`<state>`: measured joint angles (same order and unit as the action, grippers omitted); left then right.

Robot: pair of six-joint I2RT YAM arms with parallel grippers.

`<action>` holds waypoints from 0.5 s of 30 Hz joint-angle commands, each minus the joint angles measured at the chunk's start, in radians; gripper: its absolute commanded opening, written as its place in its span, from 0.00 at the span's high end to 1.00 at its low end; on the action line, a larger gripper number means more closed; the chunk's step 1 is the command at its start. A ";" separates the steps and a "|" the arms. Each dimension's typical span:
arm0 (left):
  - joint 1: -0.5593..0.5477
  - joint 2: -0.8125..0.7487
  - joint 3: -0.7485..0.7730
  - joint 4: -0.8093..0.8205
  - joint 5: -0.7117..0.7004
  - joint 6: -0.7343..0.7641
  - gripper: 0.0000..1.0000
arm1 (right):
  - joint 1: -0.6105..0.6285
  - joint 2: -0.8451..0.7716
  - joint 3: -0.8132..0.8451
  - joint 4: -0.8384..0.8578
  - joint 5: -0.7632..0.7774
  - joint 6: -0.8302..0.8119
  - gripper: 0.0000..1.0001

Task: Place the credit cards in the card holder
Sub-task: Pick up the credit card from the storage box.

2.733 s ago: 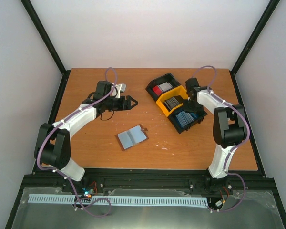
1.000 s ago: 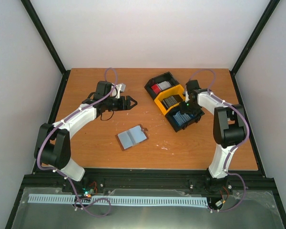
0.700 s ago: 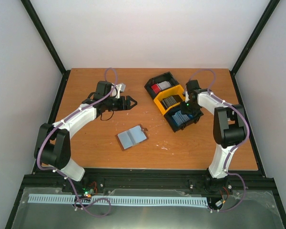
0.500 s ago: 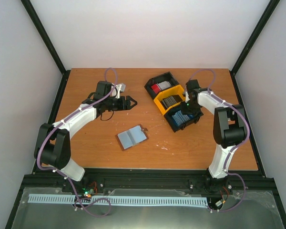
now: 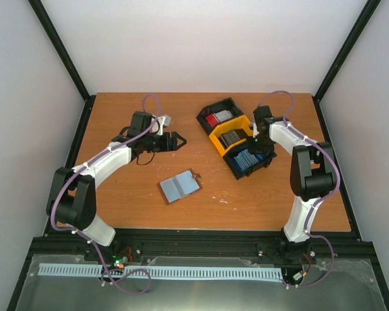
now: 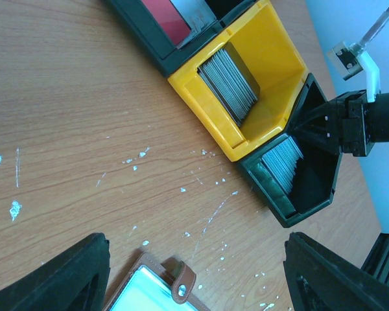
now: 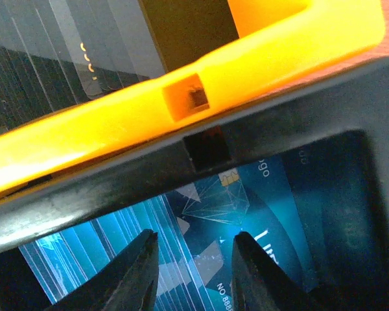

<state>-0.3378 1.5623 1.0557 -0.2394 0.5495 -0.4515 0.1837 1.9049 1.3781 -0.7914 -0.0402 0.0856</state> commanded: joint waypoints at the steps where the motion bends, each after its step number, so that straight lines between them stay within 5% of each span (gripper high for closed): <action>1: 0.000 -0.005 0.014 0.008 -0.003 0.033 0.25 | -0.003 0.029 0.028 -0.011 -0.001 -0.006 0.68; 15: 0.000 -0.008 0.012 0.007 -0.012 0.032 0.25 | -0.020 0.030 0.047 -0.018 0.077 0.017 0.72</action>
<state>-0.3378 1.5623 1.0557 -0.2398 0.5446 -0.4450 0.1833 1.9476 1.3979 -0.7990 -0.0078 0.0933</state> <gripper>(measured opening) 0.748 0.280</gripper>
